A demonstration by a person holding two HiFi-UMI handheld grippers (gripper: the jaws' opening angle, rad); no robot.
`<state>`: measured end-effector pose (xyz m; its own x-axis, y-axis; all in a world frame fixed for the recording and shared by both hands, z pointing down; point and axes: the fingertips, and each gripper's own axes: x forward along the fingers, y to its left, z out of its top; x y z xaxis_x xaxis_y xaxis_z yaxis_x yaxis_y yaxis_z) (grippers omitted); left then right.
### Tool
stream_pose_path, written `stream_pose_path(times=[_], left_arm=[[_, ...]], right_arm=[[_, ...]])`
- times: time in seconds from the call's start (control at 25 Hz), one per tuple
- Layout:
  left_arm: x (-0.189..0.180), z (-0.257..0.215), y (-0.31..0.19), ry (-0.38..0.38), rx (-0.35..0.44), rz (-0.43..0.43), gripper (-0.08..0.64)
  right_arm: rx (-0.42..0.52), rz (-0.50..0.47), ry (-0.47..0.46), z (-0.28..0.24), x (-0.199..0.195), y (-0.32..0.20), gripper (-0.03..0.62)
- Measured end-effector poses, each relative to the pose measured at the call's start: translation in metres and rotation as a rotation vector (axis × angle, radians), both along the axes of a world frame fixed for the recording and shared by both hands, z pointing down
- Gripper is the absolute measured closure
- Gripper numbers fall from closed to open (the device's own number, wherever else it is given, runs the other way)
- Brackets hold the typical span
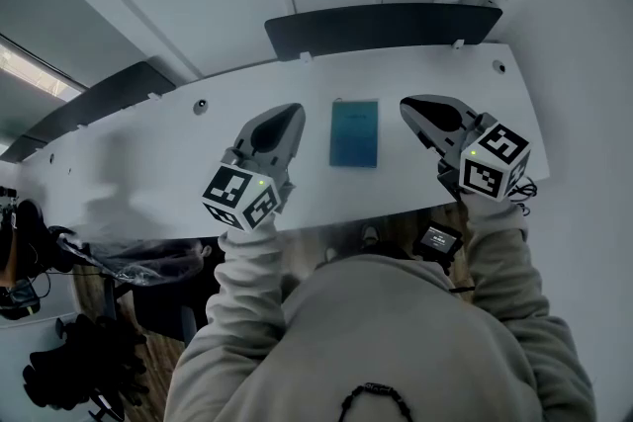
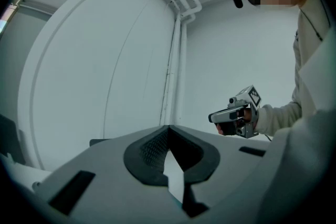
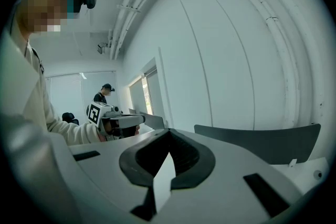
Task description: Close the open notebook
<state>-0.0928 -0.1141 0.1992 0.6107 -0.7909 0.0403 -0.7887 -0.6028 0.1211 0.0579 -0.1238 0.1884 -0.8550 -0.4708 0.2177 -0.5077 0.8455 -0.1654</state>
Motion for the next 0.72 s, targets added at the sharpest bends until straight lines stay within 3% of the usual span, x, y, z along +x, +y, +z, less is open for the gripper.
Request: stream_pose_path(times=[0.32,0.52,0.72], left_arm=[[0.026,0.002,-0.014,-0.032,-0.006,-0.012,0.565],[0.051,0.032,-0.029,-0.049,-0.082,-0.013,0.565],[0.054,0.029,-0.034,-0.083,-0.069,-0.035,0.565]], right_arm=[[0.007,-0.028,-0.021,-0.004,0.018,-0.009,0.575],[-0.019,-0.065,-0.047,0.006,0.029,-0.024,0.575],[-0.057,-0.065,-0.053,0.023,0.042,-0.039,0.575]])
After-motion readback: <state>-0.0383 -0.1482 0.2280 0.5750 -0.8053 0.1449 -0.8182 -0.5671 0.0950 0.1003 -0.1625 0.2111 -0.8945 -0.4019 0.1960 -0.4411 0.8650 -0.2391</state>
